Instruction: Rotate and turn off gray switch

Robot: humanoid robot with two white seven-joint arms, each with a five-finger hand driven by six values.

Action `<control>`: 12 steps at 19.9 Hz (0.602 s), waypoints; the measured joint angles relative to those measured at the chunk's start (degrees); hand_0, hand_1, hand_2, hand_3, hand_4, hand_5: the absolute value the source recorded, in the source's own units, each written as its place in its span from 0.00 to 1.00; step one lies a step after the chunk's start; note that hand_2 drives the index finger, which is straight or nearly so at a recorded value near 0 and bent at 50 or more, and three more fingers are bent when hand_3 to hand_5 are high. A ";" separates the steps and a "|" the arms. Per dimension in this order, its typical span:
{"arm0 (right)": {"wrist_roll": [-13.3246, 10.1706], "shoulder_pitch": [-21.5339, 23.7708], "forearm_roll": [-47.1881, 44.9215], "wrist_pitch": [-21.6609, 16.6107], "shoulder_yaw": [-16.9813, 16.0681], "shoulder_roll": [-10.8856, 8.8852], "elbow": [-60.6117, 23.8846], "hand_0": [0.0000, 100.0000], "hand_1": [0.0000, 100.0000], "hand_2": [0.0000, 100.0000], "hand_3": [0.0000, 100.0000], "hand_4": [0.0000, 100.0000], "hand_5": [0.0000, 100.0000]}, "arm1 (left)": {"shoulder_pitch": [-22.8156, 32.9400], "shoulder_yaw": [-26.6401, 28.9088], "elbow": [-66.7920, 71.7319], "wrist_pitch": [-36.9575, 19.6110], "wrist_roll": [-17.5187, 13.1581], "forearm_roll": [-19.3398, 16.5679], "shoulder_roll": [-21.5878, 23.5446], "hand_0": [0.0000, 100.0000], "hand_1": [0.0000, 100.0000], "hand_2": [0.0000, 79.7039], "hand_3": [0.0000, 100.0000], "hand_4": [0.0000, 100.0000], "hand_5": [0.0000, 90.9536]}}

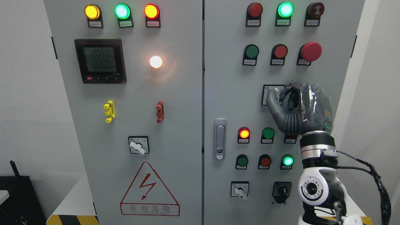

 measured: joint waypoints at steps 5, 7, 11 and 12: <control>0.05 0.00 0.00 0.02 0.01 0.00 0.01 0.55 0.39 0.70 1.00 0.93 1.00 | 0.00 0.00 0.00 0.00 0.00 0.00 0.00 0.12 0.39 0.00 0.00 0.00 0.00; 0.09 0.00 -0.01 0.02 0.01 0.00 0.02 0.56 0.39 0.70 1.00 0.93 1.00 | 0.00 0.00 0.00 0.00 0.00 0.00 0.00 0.12 0.39 0.00 0.00 0.00 0.00; 0.14 -0.02 -0.07 0.02 0.01 0.00 0.02 0.46 0.38 0.71 1.00 0.93 1.00 | 0.00 0.00 0.00 0.00 0.00 0.00 0.00 0.12 0.39 0.00 0.00 0.00 0.00; 0.14 -0.03 -0.09 0.02 0.01 0.00 0.02 0.42 0.39 0.71 1.00 0.93 1.00 | 0.00 0.00 0.00 0.00 0.00 0.00 0.00 0.12 0.39 0.00 0.00 0.00 0.00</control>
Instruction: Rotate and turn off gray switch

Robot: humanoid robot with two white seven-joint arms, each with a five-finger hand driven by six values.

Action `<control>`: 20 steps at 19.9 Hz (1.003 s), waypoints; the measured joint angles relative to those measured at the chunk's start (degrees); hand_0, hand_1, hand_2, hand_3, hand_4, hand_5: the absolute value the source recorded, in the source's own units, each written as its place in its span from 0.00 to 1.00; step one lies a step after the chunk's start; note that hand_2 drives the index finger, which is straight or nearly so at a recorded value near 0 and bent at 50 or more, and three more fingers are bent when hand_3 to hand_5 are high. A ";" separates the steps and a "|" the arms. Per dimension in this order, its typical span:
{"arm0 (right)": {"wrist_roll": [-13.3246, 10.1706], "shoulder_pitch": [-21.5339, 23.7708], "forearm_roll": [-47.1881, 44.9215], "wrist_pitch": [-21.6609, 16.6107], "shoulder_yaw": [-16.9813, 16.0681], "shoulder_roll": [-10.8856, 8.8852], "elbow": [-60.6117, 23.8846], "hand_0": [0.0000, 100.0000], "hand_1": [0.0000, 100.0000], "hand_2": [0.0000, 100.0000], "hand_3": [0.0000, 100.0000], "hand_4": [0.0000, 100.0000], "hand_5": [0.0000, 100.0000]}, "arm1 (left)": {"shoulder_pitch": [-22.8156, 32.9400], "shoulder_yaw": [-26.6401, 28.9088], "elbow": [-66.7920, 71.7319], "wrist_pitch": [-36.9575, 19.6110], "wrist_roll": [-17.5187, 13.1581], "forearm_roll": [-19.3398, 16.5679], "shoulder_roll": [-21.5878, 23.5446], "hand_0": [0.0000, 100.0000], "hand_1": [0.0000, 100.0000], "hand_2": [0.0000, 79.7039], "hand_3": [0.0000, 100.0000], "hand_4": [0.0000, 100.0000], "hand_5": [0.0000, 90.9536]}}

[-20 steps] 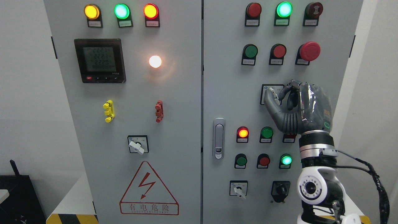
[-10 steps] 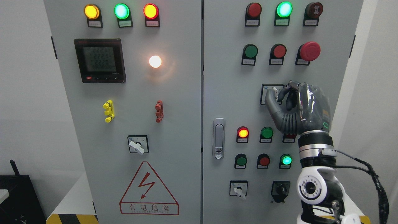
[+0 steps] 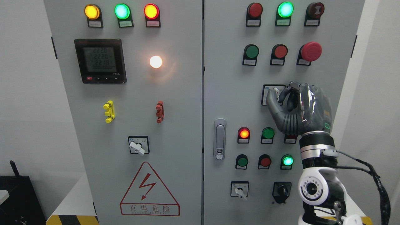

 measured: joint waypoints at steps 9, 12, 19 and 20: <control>1.28 0.07 -0.16 -0.34 -0.07 0.00 -0.21 0.27 0.40 0.70 1.00 0.93 1.00 | 0.00 0.00 0.00 0.00 0.00 0.00 -0.01 0.12 0.39 0.00 0.00 0.00 0.00; 1.33 0.16 -0.17 -0.42 -0.12 0.00 -0.37 0.25 0.40 0.70 1.00 0.93 1.00 | 0.00 0.00 0.00 0.00 0.00 0.00 -0.01 0.12 0.39 0.00 0.00 0.00 0.00; 1.37 0.38 -0.19 -0.74 -0.31 -0.11 -0.91 0.25 0.40 0.70 1.00 0.93 1.00 | 0.00 0.00 0.00 0.00 0.00 0.00 0.00 0.12 0.39 0.00 0.00 0.00 0.00; 1.37 0.42 -0.19 -0.76 -0.35 -0.13 -1.01 0.25 0.40 0.70 1.00 0.93 1.00 | 0.00 0.00 0.00 0.00 0.00 0.00 0.00 0.12 0.39 0.00 0.00 0.00 0.00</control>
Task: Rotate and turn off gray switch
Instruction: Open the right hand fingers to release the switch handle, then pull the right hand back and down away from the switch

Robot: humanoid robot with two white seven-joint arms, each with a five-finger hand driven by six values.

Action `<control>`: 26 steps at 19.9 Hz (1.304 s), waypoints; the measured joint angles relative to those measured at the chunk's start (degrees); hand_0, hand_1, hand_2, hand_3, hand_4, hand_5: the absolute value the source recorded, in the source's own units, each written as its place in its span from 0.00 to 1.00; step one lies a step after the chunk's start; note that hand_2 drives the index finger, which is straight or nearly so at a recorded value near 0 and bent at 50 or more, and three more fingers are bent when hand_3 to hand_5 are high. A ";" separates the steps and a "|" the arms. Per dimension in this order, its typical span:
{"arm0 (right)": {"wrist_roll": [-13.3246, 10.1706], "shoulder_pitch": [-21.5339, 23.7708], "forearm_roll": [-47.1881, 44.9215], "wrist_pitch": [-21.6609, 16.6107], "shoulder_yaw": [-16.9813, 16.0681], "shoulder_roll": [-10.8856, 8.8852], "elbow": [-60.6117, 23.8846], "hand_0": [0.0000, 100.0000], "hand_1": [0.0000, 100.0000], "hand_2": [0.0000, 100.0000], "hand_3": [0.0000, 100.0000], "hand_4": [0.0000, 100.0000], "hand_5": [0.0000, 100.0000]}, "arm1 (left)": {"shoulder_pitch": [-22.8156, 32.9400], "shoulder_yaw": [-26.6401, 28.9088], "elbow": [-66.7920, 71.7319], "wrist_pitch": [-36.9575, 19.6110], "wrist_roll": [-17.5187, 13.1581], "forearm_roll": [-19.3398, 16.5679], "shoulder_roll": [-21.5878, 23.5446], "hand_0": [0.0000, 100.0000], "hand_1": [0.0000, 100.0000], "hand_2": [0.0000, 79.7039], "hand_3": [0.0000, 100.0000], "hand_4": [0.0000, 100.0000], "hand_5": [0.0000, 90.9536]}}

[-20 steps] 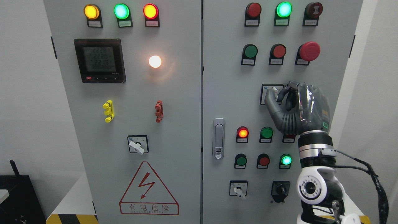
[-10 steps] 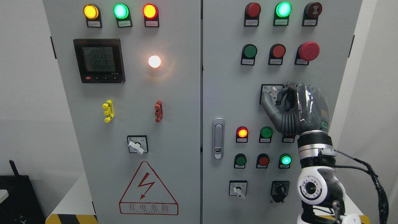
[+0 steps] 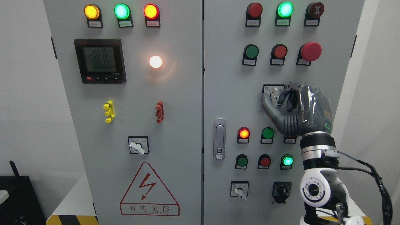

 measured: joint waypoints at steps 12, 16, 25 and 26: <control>0.14 1.38 -0.15 -1.50 -0.39 -0.12 -1.67 0.24 0.40 0.70 1.00 0.93 1.00 | 0.00 0.00 0.00 0.00 0.00 0.00 0.00 0.12 0.39 0.00 0.00 0.00 0.00; -0.28 2.40 -0.16 -3.05 -0.61 -0.15 -2.64 0.24 0.39 0.68 1.00 0.91 1.00 | 0.00 0.00 0.00 0.00 0.00 0.00 0.00 0.12 0.39 0.00 0.00 0.00 0.00; -4.29 6.87 -0.33 -10.77 -2.25 -0.06 -6.19 0.24 0.29 0.59 1.00 0.96 0.97 | 0.00 0.00 0.00 0.00 0.00 0.00 0.00 0.12 0.39 0.00 0.00 0.00 0.00; -4.55 7.38 -0.35 -12.00 -2.50 -0.05 -6.63 0.25 0.29 0.58 1.00 0.95 0.94 | 0.00 0.00 0.00 0.00 0.00 0.00 0.00 0.12 0.39 0.00 0.00 0.00 0.00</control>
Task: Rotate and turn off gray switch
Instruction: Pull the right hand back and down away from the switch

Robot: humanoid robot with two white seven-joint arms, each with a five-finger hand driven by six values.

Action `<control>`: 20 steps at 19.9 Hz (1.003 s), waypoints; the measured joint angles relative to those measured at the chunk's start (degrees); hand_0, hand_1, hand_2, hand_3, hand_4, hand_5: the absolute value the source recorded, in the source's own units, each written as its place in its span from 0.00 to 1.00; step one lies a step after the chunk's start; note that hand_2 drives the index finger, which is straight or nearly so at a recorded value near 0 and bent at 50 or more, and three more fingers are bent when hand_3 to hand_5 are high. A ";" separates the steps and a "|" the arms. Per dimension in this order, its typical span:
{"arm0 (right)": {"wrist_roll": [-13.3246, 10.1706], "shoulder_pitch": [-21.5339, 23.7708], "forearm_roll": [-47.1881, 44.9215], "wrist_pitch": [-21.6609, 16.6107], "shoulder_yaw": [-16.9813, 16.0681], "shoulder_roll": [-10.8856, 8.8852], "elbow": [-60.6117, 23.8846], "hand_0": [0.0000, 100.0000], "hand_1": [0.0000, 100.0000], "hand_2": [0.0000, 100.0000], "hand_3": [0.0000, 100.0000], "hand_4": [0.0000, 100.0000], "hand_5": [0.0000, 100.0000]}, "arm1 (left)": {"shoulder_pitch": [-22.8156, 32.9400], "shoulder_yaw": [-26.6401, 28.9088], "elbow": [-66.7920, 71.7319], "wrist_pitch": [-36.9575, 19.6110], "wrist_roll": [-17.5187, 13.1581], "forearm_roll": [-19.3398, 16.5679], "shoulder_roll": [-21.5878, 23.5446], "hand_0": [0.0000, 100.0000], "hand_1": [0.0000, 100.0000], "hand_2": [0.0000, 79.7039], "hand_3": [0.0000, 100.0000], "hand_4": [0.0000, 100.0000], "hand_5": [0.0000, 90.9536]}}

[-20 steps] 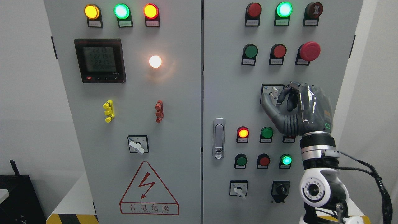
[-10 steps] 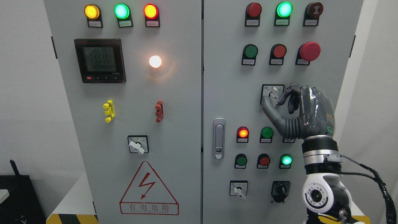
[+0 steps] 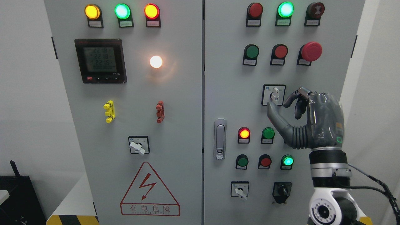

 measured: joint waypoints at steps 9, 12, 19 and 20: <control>-0.93 4.88 -1.14 -12.49 -2.82 -0.01 -3.13 0.26 0.32 0.37 0.48 0.39 0.28 | 0.00 0.00 0.00 0.00 0.00 0.00 0.00 0.12 0.39 0.00 0.00 0.00 0.00; -0.27 5.79 -1.72 -13.85 -3.52 -0.07 -3.74 0.27 0.31 0.26 0.30 0.21 0.12 | 0.00 0.00 0.00 0.00 0.00 0.00 0.00 0.12 0.39 0.00 0.00 0.00 0.00; 1.91 7.68 -2.32 -17.88 -4.93 -0.19 -4.67 0.27 0.28 0.17 0.16 0.03 0.00 | 0.00 0.00 0.00 0.00 0.00 0.00 0.00 0.12 0.39 0.00 0.00 0.00 0.00; 2.14 7.93 -2.35 -18.39 -5.15 -0.21 -4.75 0.27 0.28 0.15 0.13 0.01 0.00 | 0.00 0.00 0.00 0.00 0.00 0.00 0.00 0.12 0.39 0.00 0.00 0.00 0.00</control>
